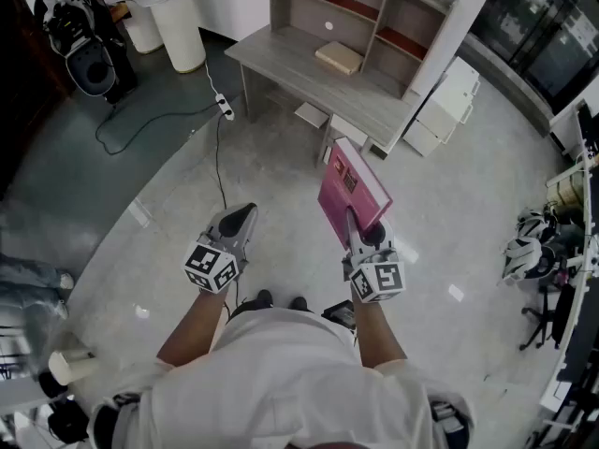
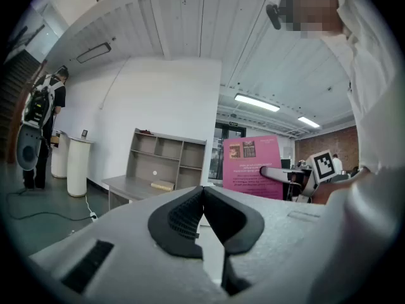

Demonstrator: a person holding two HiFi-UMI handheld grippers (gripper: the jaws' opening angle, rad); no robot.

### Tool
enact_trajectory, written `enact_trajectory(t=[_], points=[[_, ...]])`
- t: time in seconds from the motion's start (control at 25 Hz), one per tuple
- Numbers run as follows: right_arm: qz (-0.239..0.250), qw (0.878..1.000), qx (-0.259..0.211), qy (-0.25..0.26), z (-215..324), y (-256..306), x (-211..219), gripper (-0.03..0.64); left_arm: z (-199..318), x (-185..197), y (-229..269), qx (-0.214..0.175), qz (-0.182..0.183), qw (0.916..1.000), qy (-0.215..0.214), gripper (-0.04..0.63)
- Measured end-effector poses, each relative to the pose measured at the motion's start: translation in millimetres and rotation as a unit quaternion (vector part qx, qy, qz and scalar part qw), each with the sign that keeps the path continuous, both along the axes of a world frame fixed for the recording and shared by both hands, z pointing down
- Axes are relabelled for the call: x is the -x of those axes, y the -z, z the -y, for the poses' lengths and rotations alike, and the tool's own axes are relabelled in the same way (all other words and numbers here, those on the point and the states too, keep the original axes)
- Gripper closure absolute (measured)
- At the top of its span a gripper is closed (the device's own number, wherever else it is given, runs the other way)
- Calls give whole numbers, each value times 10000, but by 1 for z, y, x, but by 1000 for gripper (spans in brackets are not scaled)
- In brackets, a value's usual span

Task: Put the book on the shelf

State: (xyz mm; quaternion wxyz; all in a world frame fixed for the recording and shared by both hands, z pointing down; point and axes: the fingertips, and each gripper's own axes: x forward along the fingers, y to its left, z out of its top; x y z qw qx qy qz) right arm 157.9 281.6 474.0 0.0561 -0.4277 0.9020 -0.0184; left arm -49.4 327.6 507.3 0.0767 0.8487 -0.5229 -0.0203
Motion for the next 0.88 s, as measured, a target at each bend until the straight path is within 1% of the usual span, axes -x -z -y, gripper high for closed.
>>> enact_trajectory(t=[0.16,0.36,0.48,0.64,0.88], points=[[87,9999,-10,83,8,-2,-7,475,15,-12,6,-133,-45,9999,-47,580],[192,9998,77,25,9,-2,-13,476,21,-18,13,-155,-55,9998,-135,580],[123,9998,-63,105,14,3,-12,474,27,-20,13,-194,-58,9997,-120,580],[11,9997,-193,121,28,3,-24,474,42,-32,11,-198,-74,9997,-118,580],[96,9999,-75,5,60,-4,-40,474,72,-39,7,-156,-92,9997,-139,580]])
